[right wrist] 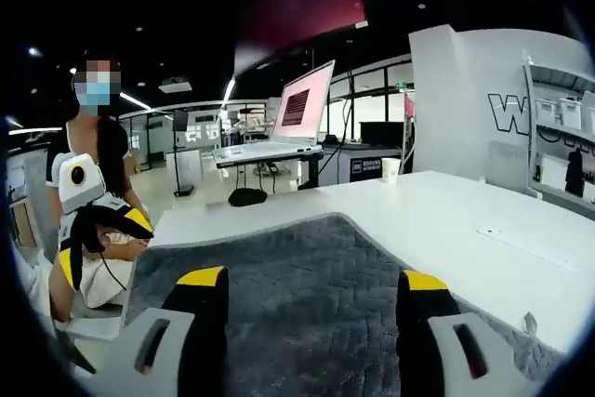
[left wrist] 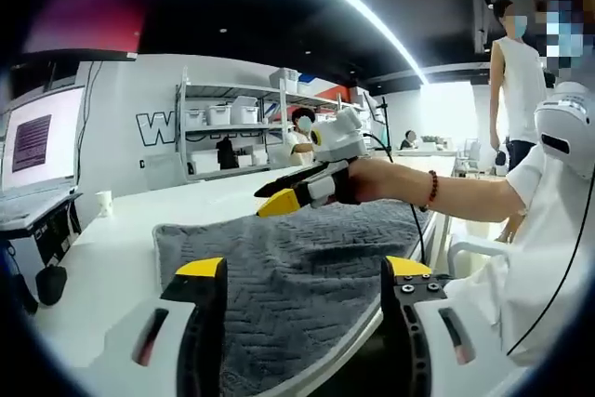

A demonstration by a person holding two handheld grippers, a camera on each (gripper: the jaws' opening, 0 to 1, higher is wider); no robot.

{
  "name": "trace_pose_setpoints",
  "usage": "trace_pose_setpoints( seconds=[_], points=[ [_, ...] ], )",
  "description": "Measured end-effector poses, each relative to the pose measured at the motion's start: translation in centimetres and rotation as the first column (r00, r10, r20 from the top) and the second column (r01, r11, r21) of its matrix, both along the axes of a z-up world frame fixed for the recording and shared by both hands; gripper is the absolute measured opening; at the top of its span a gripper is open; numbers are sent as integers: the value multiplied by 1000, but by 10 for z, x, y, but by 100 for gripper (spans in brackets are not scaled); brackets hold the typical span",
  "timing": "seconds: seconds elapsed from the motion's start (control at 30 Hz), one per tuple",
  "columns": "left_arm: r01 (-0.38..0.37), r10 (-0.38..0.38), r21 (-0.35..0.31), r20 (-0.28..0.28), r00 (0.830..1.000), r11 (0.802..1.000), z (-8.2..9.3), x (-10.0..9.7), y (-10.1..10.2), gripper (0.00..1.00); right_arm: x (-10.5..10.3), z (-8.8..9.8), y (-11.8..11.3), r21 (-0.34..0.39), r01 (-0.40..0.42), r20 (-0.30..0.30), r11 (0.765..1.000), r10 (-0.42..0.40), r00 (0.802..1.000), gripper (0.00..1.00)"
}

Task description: Open the folded towel by lifting each exposed corner and separating the folded layers until the towel lies flat within the target outline without major curled edges

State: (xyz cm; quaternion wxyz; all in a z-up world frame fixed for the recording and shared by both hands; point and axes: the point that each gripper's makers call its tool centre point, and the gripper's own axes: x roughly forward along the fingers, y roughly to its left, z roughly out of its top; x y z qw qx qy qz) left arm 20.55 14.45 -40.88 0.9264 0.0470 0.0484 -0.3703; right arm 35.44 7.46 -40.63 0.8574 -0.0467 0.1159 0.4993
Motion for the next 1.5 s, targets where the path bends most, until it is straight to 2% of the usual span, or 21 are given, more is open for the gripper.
trace_pose_setpoints(
  seconds=[0.07,0.17,0.2,0.23,0.3,0.37,0.43,0.47,0.5,0.57,0.6,0.77,1.03,1.07,1.17,1.3,1.33,1.5],
  points=[
    [8,-8,-4,7,1000,1000,2,0,-4,70,-4,-2,-7,-8,4,14,1000,-4,1000,73],
    [53,-53,-19,8,999,998,7,-3,-25,73,-8,-5,-27,2,29,13,1000,-29,999,76],
    [63,-62,-45,22,998,997,14,-2,-31,73,-17,-3,-41,-17,46,52,999,-45,998,76],
    [69,-68,-48,20,998,997,15,-3,-34,73,-20,-3,-44,-22,48,62,999,-46,997,77],
    [104,-102,-99,30,994,990,22,-8,-42,74,-25,-4,-51,-34,56,79,998,-53,996,79],
    [113,-109,-93,46,993,989,24,-10,-48,74,-33,-7,-60,-58,63,85,996,-58,995,79],
    [122,-118,-77,55,992,990,24,-11,-54,75,-25,-6,-71,-56,76,99,995,-71,993,78],
    [123,-119,-78,53,991,989,25,-11,-56,75,-25,-6,-75,-55,88,84,995,-84,993,77],
    [133,-128,-77,55,990,988,25,-12,-60,75,-29,-6,-80,-55,90,79,994,-85,993,77],
    [146,-142,-75,56,988,986,26,-13,-65,76,-39,-4,-86,-53,92,107,994,-86,991,82],
    [150,-145,-76,57,988,986,27,-14,-67,76,-44,-6,-89,-73,88,116,993,-79,990,83],
    [160,-153,-87,79,985,983,33,-17,-79,78,-63,-4,-108,-69,97,143,993,-86,986,83],
    [164,-159,-72,74,985,984,31,-20,-91,79,-88,9,-130,-52,117,178,992,-106,978,84],
    [162,-156,-75,72,985,984,31,-20,-91,79,-93,14,-137,-55,133,215,990,-118,969,85],
    [158,-154,-63,61,986,985,29,-23,-94,78,-92,18,-153,-50,166,234,985,-151,960,85],
    [160,-156,-67,68,985,985,29,-25,-96,79,-104,18,-162,-41,168,233,985,-154,960,85],
    [161,-156,-72,63,986,984,29,-26,-97,79,-109,20,-170,-37,191,251,981,-176,952,85],
    [163,-158,-75,73,985,984,30,-29,-100,80,-117,22,-185,-37,215,254,976,-199,946,85]
  ],
)
